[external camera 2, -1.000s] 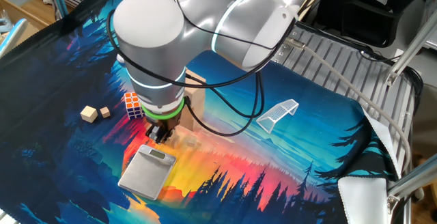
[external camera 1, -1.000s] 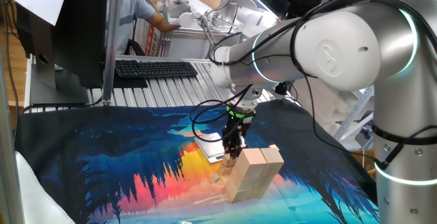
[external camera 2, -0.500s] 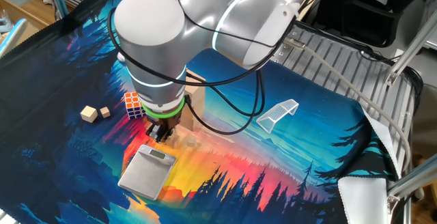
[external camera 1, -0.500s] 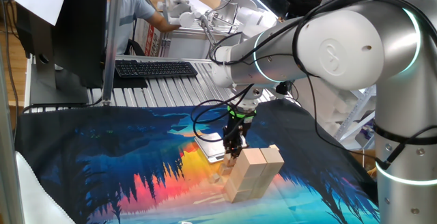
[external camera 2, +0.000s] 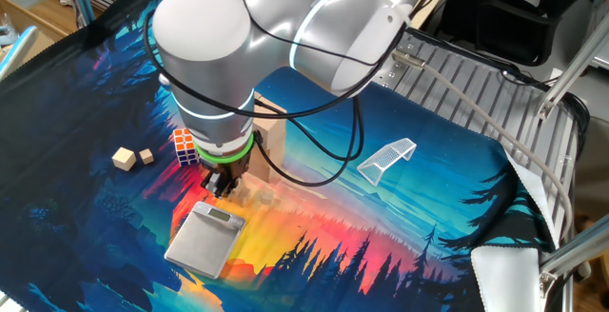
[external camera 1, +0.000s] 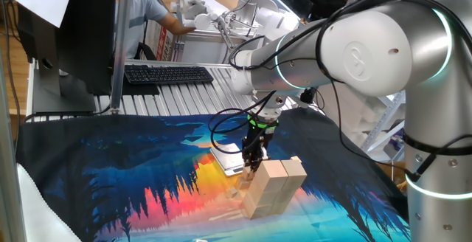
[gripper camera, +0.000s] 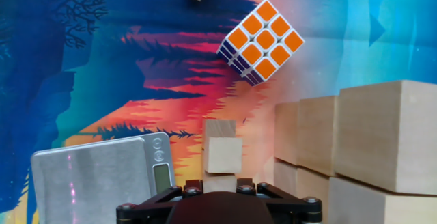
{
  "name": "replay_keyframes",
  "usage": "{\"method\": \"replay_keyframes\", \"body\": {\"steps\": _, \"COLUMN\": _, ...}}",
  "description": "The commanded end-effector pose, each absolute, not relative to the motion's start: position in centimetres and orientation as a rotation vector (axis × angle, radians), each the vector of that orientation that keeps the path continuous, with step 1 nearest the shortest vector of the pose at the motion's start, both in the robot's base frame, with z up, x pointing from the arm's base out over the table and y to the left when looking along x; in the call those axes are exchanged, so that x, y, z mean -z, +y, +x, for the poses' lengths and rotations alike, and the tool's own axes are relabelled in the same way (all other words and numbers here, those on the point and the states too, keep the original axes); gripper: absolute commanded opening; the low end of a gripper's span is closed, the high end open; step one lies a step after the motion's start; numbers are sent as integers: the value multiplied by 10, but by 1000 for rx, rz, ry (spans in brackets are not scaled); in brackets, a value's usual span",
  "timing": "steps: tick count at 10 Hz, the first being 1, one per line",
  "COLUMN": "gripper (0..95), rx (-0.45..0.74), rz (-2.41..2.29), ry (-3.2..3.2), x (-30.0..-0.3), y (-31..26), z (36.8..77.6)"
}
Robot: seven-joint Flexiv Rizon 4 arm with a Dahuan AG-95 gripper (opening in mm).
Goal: Stack the blocks into a pyramid shape
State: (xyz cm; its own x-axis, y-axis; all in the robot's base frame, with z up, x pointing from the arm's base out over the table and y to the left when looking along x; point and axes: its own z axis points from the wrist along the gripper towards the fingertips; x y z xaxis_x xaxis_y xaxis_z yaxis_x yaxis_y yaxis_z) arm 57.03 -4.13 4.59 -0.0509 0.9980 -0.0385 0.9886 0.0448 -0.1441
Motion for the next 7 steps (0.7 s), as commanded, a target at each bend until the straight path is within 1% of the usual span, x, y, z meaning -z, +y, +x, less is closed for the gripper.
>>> {"method": "replay_keyframes", "body": {"steps": 1, "gripper": 0, "rx": -200, "rz": -2115, "ry": -2216, "x": -45, "y": -41, "z": 569}}
{"method": "replay_keyframes", "body": {"steps": 7, "gripper": 0, "rx": -197, "rz": -2105, "ry": -2224, "x": -44, "y": -42, "z": 567}}
